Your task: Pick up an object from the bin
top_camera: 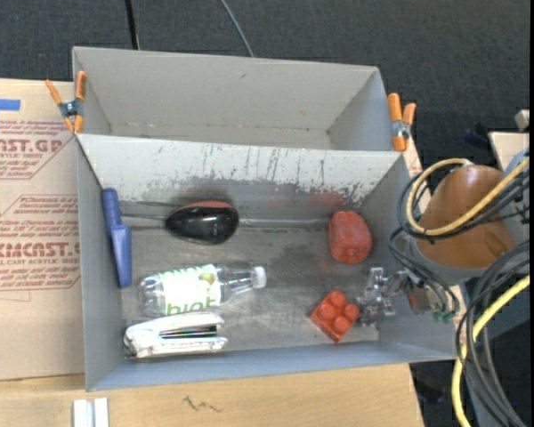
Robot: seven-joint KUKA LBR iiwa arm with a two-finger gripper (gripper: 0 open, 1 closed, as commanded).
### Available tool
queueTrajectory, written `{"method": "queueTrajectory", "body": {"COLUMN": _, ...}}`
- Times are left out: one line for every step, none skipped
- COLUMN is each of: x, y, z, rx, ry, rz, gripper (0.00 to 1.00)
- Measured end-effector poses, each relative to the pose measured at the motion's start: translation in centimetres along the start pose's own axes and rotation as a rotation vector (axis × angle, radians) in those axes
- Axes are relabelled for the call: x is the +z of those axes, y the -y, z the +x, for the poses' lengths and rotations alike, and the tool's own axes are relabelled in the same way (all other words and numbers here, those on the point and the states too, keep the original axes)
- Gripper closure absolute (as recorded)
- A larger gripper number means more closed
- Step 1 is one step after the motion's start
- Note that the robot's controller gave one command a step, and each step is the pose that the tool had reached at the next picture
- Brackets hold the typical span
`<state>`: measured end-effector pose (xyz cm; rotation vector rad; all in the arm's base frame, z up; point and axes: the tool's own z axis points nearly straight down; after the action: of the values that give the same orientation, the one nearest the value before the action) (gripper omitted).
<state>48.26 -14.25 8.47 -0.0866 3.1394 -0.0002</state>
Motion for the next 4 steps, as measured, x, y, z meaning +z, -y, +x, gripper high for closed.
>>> {"method": "queueTrajectory", "body": {"x": 0.0, "y": 0.0, "z": 0.0, "rx": 0.0, "ry": 0.0, "rz": 0.0, "gripper": 1.0}}
{"method": "queueTrajectory", "body": {"x": -6.5, "y": -0.1, "z": -0.5, "rx": -0.002, "ry": -0.005, "rz": -0.002, "gripper": 1.0}}
{"method": "queueTrajectory", "body": {"x": -8.4, "y": -0.9, "z": -0.6, "rx": 0.037, "ry": 0.0, "rz": -0.001, "gripper": 0.0}}
{"method": "queueTrajectory", "body": {"x": -6.5, "y": -1.4, "z": -0.6, "rx": 0.06, "ry": 0.0, "rz": -0.001, "gripper": 0.0}}
